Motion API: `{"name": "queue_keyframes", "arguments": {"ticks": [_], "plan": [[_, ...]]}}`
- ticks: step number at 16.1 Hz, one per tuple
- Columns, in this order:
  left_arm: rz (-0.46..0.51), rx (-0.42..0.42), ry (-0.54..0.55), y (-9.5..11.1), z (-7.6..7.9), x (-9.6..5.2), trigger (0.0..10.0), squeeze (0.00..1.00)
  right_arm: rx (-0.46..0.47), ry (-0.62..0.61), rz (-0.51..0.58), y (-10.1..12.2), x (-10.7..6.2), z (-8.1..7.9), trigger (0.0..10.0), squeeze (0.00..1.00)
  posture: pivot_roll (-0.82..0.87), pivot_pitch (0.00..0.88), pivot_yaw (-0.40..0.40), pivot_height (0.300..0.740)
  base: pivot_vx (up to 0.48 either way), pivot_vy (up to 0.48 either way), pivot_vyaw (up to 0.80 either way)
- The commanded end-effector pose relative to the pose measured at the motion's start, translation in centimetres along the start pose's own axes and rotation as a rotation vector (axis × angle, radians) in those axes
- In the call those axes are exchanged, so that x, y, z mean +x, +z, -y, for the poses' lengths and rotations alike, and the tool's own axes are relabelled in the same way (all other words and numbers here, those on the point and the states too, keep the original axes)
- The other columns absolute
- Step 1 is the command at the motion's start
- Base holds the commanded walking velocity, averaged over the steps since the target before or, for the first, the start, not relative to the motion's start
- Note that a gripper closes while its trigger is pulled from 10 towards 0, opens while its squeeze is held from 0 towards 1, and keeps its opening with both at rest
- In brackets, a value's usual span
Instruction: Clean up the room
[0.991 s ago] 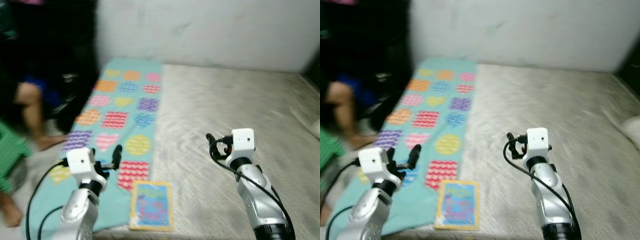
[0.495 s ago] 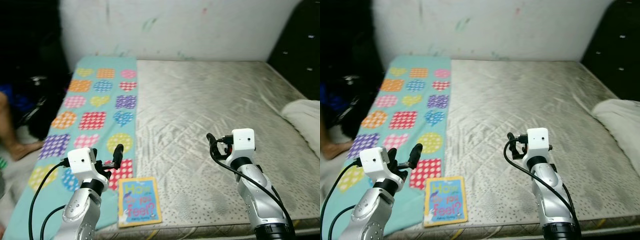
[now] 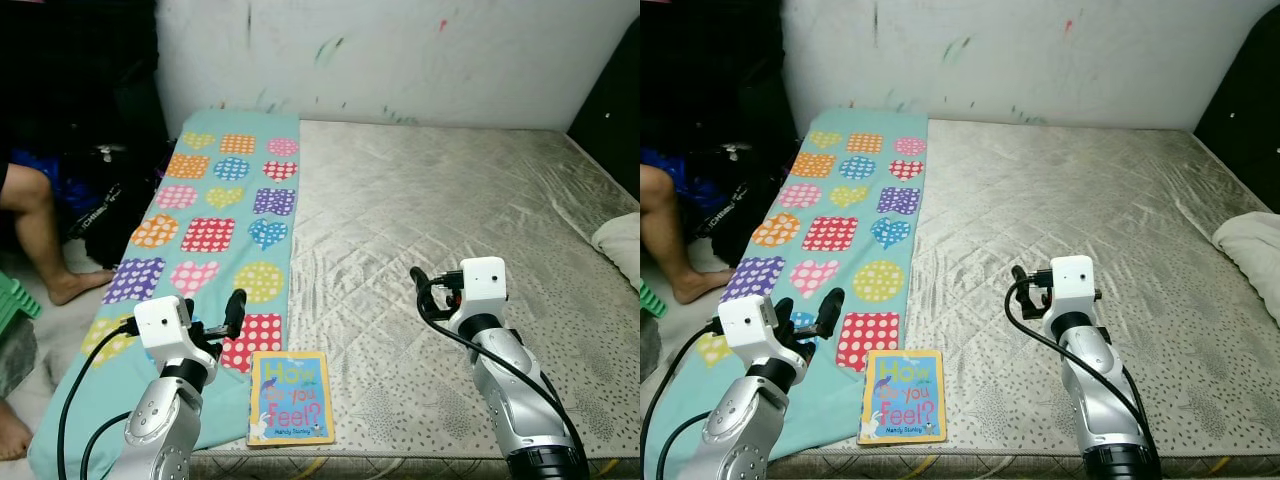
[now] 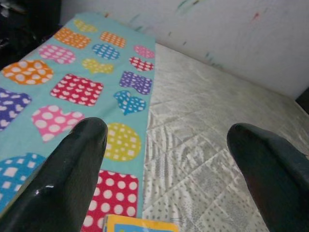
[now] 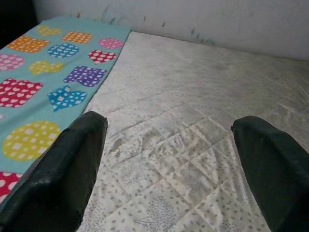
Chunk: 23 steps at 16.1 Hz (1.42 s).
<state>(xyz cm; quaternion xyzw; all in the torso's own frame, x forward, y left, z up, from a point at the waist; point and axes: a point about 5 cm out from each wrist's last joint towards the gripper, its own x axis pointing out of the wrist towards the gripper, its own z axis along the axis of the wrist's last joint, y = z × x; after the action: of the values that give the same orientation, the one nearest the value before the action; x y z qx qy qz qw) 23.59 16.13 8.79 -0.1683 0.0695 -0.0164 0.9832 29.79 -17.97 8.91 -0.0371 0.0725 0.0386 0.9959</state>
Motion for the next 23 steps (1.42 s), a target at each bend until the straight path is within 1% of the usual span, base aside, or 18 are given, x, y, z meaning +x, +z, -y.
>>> {"name": "queue_keyframes", "arguments": {"ticks": [1,3,11,12,15,19,23], "plan": [[0.001,0.002,-0.006,0.19,0.16,-0.05,10.0,0.00,-0.006,0.008,-0.001,0.13,0.17,0.00,10.0,0.00,-0.05,0.000,-0.043,0.740,0.000,0.322,0.00],[0.001,0.003,-0.007,0.18,0.17,-0.01,10.0,0.00,-0.007,0.008,-0.002,0.12,0.18,-0.01,10.0,0.00,-0.05,0.000,-0.043,0.740,0.000,0.338,0.00],[0.000,0.004,-0.004,0.16,0.26,0.10,10.0,0.00,-0.010,0.010,-0.003,0.09,0.26,0.01,10.0,0.00,-0.05,0.000,-0.045,0.740,0.000,0.000,0.00],[0.001,0.001,-0.003,0.16,0.24,0.12,10.0,0.00,-0.010,0.012,-0.006,0.08,0.28,0.00,10.0,0.00,-0.05,0.000,-0.046,0.740,0.000,0.326,0.00],[0.002,0.002,-0.004,0.18,0.27,0.14,10.0,0.00,-0.012,0.011,-0.007,0.09,0.31,0.02,10.0,0.00,-0.05,0.000,-0.047,0.740,0.000,0.480,-0.50],[0.003,0.004,-0.002,0.19,0.27,0.13,10.0,0.00,-0.013,0.014,-0.004,0.12,0.31,-0.01,10.0,0.00,-0.05,0.000,-0.047,0.740,0.000,0.480,0.00],[0.018,0.001,-0.016,0.34,0.42,0.15,10.0,0.00,-0.012,0.014,-0.001,0.17,0.37,-0.02,10.0,0.00,-0.05,0.000,-0.048,0.740,0.000,0.000,0.00]]}}
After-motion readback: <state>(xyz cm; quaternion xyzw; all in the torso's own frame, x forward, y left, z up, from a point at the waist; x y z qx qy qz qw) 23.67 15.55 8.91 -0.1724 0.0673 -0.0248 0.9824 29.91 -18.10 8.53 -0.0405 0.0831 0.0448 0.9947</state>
